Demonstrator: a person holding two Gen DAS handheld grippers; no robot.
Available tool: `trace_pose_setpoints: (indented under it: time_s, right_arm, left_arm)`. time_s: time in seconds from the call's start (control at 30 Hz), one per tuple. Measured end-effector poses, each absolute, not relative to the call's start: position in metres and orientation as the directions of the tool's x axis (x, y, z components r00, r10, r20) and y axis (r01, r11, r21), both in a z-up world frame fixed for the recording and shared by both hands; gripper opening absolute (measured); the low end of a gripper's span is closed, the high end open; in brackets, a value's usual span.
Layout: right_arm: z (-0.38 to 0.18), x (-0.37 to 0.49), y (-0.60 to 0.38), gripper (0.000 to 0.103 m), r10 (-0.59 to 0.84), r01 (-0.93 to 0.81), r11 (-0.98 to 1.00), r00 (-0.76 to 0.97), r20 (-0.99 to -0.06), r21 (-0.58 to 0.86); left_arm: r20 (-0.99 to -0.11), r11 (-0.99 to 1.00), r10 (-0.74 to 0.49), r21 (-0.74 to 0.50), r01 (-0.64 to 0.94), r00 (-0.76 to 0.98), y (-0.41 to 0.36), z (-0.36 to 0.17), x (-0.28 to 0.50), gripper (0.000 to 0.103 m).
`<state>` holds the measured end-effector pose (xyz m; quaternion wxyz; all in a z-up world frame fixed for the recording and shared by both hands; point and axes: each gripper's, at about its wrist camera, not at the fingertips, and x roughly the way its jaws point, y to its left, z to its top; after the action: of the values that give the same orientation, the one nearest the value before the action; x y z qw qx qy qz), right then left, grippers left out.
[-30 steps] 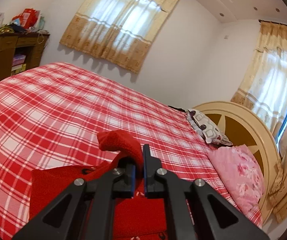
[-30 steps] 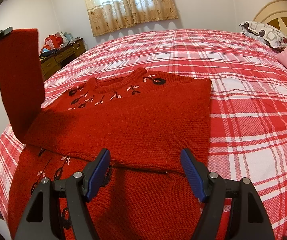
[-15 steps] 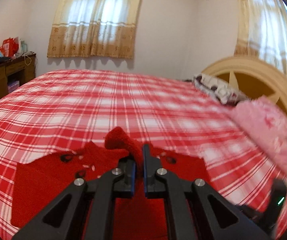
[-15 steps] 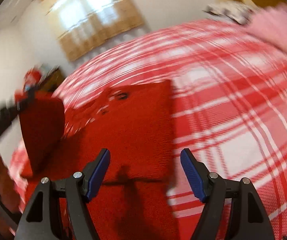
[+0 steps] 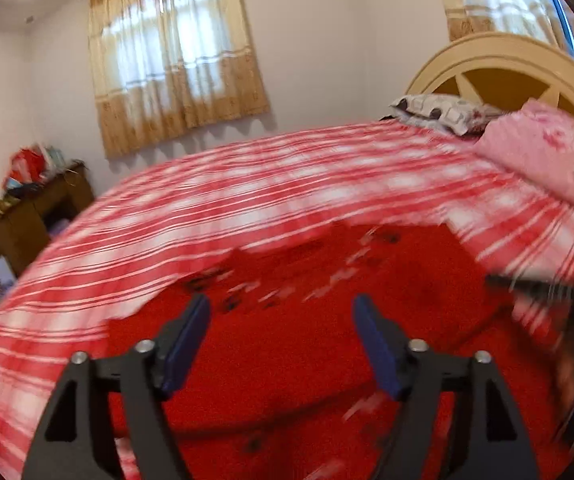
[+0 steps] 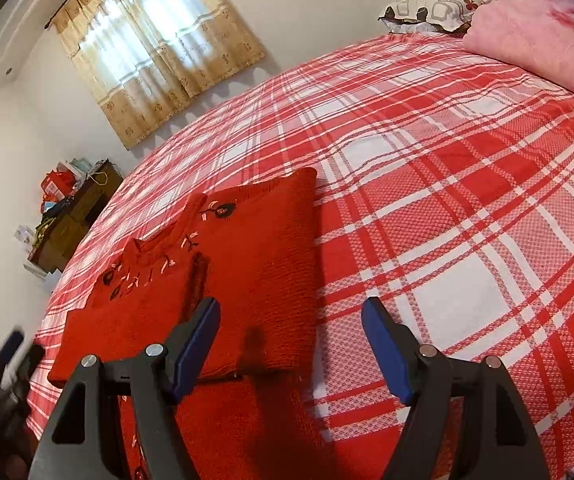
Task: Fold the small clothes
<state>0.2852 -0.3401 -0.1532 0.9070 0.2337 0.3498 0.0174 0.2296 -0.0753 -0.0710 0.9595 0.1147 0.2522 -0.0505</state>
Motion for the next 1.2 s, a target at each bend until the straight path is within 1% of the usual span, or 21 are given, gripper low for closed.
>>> trace_pose_setpoints:
  time_s: [0.13, 0.2, 0.23, 0.33, 0.4, 0.5, 0.57, 0.63, 0.67, 0.9, 0.97, 1.0, 1.07, 1.13, 1.2]
  right_arm:
    - [-0.153, 0.284, -0.338, 0.074, 0.206, 0.115, 0.892, 0.757, -0.619, 0.438]
    - [-0.153, 0.284, -0.337, 0.074, 0.212, 0.108, 0.892, 0.759, -0.616, 0.440]
    - [-0.153, 0.283, -0.338, 0.074, 0.213, 0.107, 0.891, 0.759, -0.615, 0.442]
    - [-0.154, 0.282, -0.338, 0.074, 0.214, 0.110, 0.889, 0.759, -0.615, 0.445]
    - [-0.155, 0.282, -0.338, 0.074, 0.215, 0.114, 0.887, 0.756, -0.619, 0.448]
    - [-0.155, 0.280, -0.339, 0.074, 0.215, 0.118, 0.883, 0.758, -0.615, 0.454]
    - [-0.156, 0.280, -0.339, 0.074, 0.216, 0.119, 0.883, 0.757, -0.617, 0.455]
    - [-0.156, 0.281, -0.339, 0.074, 0.219, 0.119, 0.883, 0.751, -0.623, 0.454]
    - [-0.157, 0.282, -0.338, 0.074, 0.221, 0.117, 0.884, 0.749, -0.625, 0.453]
    - [-0.158, 0.282, -0.336, 0.074, 0.241, 0.094, 0.886, 0.743, -0.624, 0.454]
    - [-0.158, 0.282, -0.336, 0.074, 0.240, 0.095, 0.886, 0.744, -0.624, 0.453]
    - [-0.157, 0.281, -0.336, 0.074, 0.239, 0.095, 0.887, 0.743, -0.625, 0.452]
    - [-0.157, 0.281, -0.335, 0.074, 0.233, 0.100, 0.888, 0.743, -0.627, 0.448]
    - [-0.156, 0.279, -0.336, 0.074, 0.228, 0.104, 0.887, 0.748, -0.623, 0.449]
    - [-0.157, 0.278, -0.338, 0.074, 0.226, 0.109, 0.883, 0.754, -0.616, 0.456]
  left_arm:
    - [-0.477, 0.941, 0.196, 0.336, -0.028, 0.856, -0.017, -0.092, 0.209, 0.084]
    - [-0.513, 0.936, 0.265, 0.341, -0.090, 0.816, 0.011, -0.104, 0.209, 0.084]
    - [-0.551, 0.939, 0.286, 0.325, -0.114, 0.784, 0.027, -0.111, 0.211, 0.084]
    - [-0.629, 0.967, 0.245, 0.210, -0.142, 0.738, 0.058, -0.120, 0.213, 0.084]
    - [-0.644, 0.977, 0.211, 0.161, -0.140, 0.735, 0.062, -0.119, 0.215, 0.084]
    - [-0.637, 0.987, 0.162, 0.112, -0.117, 0.753, 0.058, -0.114, 0.216, 0.086]
    - [-0.652, 0.988, 0.154, 0.117, -0.101, 0.742, 0.055, -0.118, 0.223, 0.089]
    - [-0.693, 0.989, 0.143, 0.122, -0.081, 0.707, 0.052, -0.127, 0.234, 0.089]
    - [-0.697, 0.990, 0.137, 0.114, -0.081, 0.704, 0.055, -0.130, 0.233, 0.089]
    - [-0.693, 0.992, 0.128, 0.085, -0.096, 0.709, 0.056, -0.126, 0.235, 0.089]
    - [-0.694, 0.995, 0.091, 0.034, -0.093, 0.714, 0.059, -0.120, 0.229, 0.089]
    - [-0.686, 0.997, 0.063, 0.016, -0.071, 0.725, 0.057, -0.116, 0.222, 0.094]
    - [-0.670, 0.997, 0.072, 0.036, -0.064, 0.739, 0.054, -0.116, 0.217, 0.103]
    - [-0.666, 0.996, 0.087, 0.060, -0.064, 0.741, 0.054, -0.119, 0.221, 0.103]
    - [-0.681, 0.996, 0.089, 0.047, -0.078, 0.727, 0.059, -0.124, 0.231, 0.103]
